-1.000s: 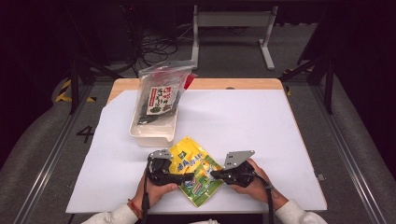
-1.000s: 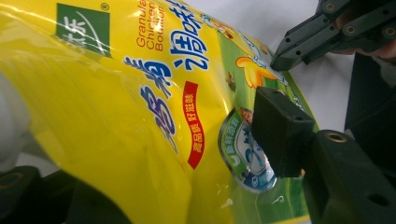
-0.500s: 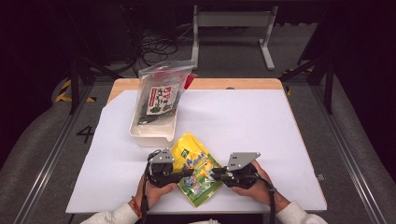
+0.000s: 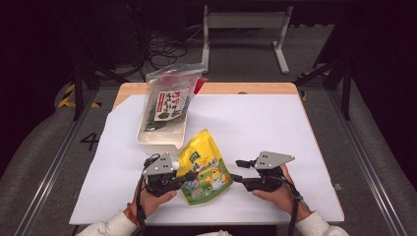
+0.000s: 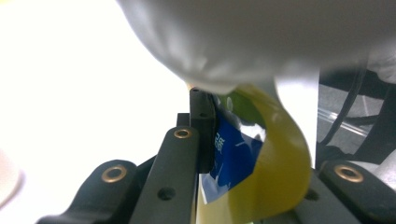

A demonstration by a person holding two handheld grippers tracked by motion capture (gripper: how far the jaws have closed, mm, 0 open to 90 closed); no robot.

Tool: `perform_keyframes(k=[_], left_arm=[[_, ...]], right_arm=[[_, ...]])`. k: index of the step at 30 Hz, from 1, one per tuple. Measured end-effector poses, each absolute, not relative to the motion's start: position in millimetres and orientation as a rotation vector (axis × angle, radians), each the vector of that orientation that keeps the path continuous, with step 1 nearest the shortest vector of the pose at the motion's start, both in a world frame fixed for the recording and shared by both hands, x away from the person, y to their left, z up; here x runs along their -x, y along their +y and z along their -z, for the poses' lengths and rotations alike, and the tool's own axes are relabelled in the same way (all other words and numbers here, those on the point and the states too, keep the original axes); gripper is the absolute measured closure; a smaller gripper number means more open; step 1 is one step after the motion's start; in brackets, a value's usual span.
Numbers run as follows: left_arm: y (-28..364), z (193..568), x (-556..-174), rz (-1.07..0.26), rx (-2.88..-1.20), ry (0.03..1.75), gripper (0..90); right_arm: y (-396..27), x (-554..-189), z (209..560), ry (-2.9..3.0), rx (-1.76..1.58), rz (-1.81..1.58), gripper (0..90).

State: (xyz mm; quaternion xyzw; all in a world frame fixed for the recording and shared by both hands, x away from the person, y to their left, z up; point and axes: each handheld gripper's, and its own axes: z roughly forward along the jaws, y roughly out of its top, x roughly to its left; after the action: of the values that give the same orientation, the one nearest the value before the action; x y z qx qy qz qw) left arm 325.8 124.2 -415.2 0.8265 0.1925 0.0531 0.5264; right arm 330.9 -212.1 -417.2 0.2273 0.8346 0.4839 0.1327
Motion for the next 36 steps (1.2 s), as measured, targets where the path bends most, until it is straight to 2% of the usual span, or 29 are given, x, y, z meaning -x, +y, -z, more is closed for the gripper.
perform_keyframes(k=[13,24,36], left_arm=[[131.8,404.4,-323.7,-0.185,-1.969,0.395,89.5],[162.0,373.5,-328.5,-0.321,-1.939,0.367,89.5],[180.4,361.0,-339.3,-0.406,-1.895,0.341,89.4]], right_arm=[[-218.1,-335.3,421.1,2.405,-0.729,-1.376,41.9],[-220.8,-339.8,423.7,2.392,-0.782,-1.379,39.7],[-224.4,-335.7,427.8,2.389,-0.801,-1.351,37.1]])
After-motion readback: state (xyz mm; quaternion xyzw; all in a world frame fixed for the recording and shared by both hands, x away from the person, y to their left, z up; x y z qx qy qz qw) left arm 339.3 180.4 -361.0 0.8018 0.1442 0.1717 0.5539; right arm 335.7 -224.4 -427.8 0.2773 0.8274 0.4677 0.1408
